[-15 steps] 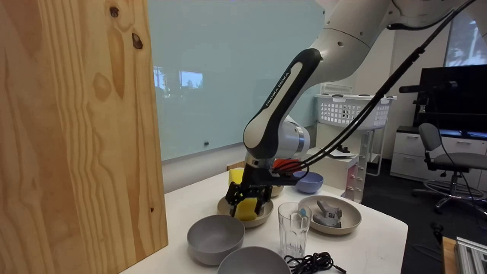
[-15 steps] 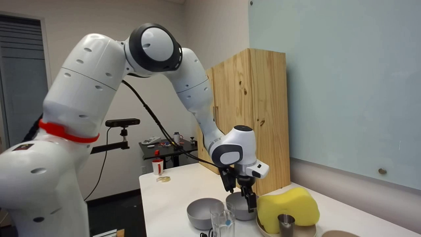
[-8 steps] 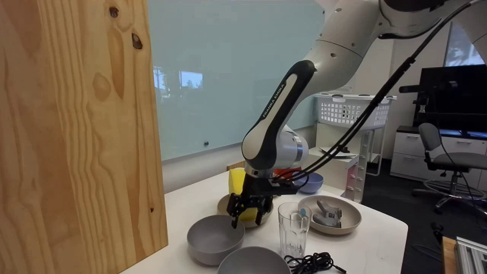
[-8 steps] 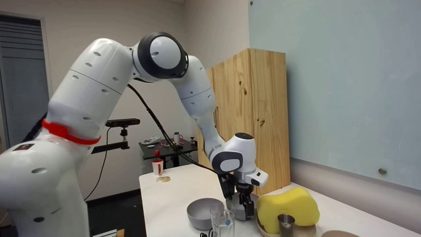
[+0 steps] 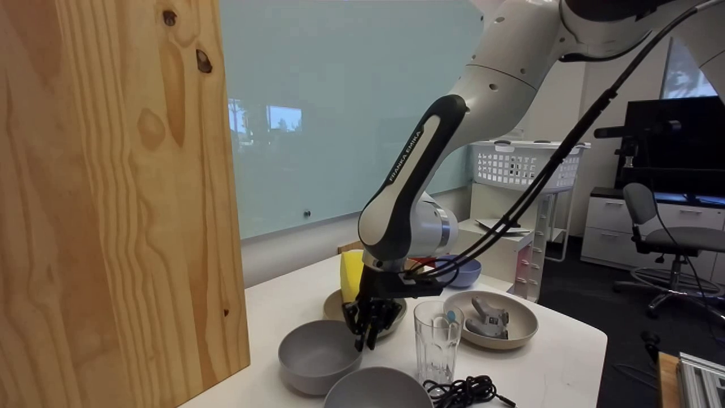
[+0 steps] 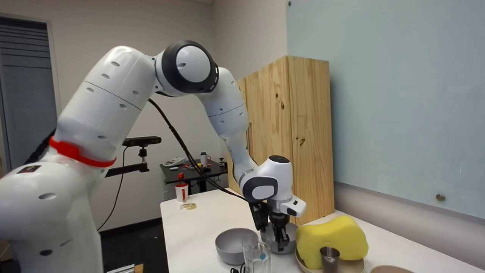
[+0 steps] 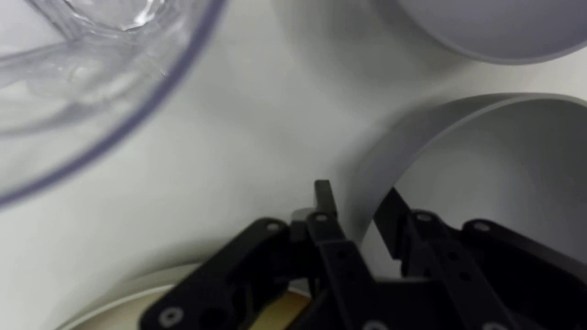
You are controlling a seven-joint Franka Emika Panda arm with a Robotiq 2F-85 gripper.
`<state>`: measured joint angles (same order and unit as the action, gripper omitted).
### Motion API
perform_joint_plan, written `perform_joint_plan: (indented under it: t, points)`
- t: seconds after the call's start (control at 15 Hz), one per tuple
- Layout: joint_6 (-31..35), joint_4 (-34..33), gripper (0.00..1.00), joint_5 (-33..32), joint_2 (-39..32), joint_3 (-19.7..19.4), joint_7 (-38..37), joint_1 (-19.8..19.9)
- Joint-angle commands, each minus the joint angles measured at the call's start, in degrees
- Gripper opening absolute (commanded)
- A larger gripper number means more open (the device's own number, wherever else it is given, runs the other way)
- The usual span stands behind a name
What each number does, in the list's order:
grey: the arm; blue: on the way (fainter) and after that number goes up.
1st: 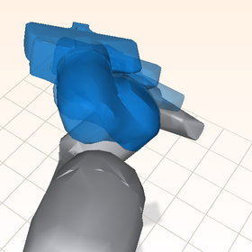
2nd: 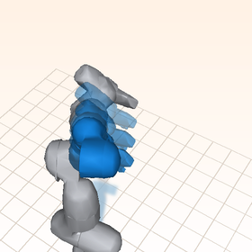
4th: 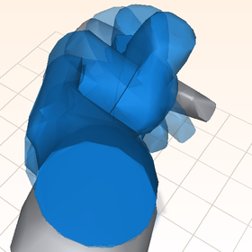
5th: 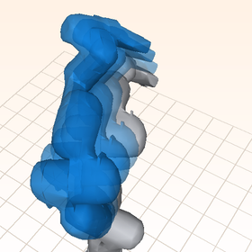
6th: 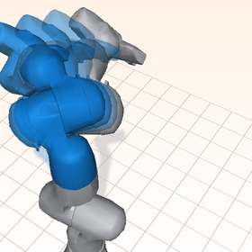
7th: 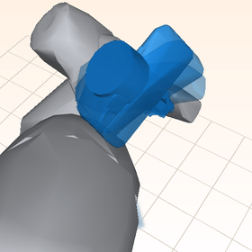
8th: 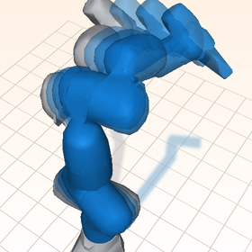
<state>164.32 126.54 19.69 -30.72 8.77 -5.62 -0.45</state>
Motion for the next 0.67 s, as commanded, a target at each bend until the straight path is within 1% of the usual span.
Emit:
perform_joint_plan:
  t: [0.0, 0.07, 0.6]
  points:
    - [0.6, -1.0, 0.01, -1.4, -1.4, -0.5, -1.4, -1.2]
    - [0.6, -1.1, 0.0, -1.4, -1.4, -0.6, -1.4, -1.4]
    - [-0.1, -2.4, 0.01, -2.3, -0.9, -0.9, -1.6, -2.2]
